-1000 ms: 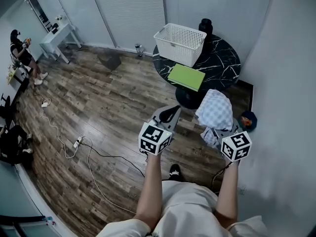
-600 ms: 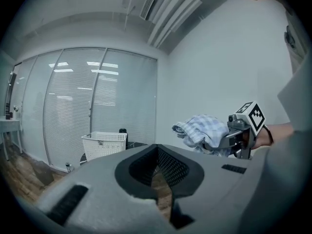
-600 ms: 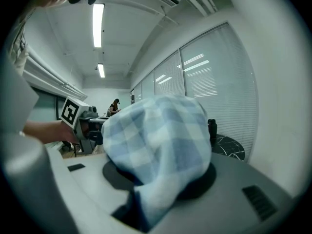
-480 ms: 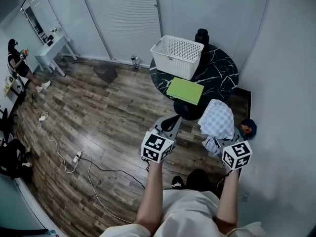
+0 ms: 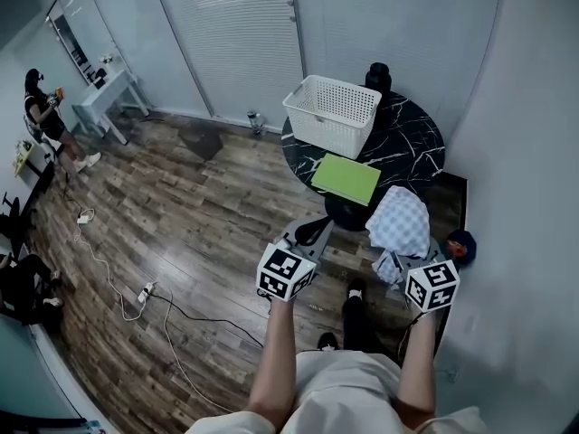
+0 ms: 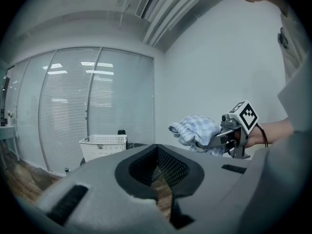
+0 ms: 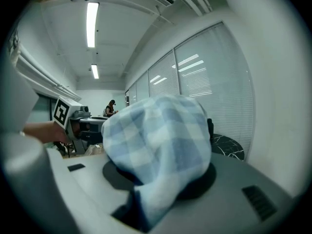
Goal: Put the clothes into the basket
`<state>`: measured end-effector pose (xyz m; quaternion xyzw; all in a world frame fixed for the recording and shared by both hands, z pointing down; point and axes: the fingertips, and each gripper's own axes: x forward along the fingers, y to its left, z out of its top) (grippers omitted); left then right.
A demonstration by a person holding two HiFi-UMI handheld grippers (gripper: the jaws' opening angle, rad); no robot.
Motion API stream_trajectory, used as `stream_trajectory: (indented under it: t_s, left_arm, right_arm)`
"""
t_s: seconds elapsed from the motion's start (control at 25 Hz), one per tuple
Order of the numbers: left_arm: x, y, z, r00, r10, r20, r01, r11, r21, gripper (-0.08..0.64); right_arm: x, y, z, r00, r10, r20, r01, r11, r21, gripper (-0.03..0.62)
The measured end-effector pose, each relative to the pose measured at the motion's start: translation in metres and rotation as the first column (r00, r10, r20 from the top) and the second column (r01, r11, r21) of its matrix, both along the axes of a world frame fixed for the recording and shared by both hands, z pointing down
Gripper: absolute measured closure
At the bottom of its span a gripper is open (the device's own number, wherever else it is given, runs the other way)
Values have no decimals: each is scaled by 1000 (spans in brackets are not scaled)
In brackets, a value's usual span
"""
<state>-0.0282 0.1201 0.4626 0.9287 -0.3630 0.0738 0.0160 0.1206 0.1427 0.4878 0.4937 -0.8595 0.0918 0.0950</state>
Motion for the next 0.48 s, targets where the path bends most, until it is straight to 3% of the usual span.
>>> stream_trajectory:
  t_s: [0.2, 0.48]
  left_arm:
    - [-5, -19, -3, 999, -38, 0, 38, 999, -8, 546]
    - [7, -51, 5, 1000, -20, 15, 20, 1000, -23, 546]
  right_arm:
    - [0, -18, 0, 1000, 24, 18, -24, 1000, -10, 419]
    - [14, -50, 11, 998, 51, 48, -50, 998, -36, 419]
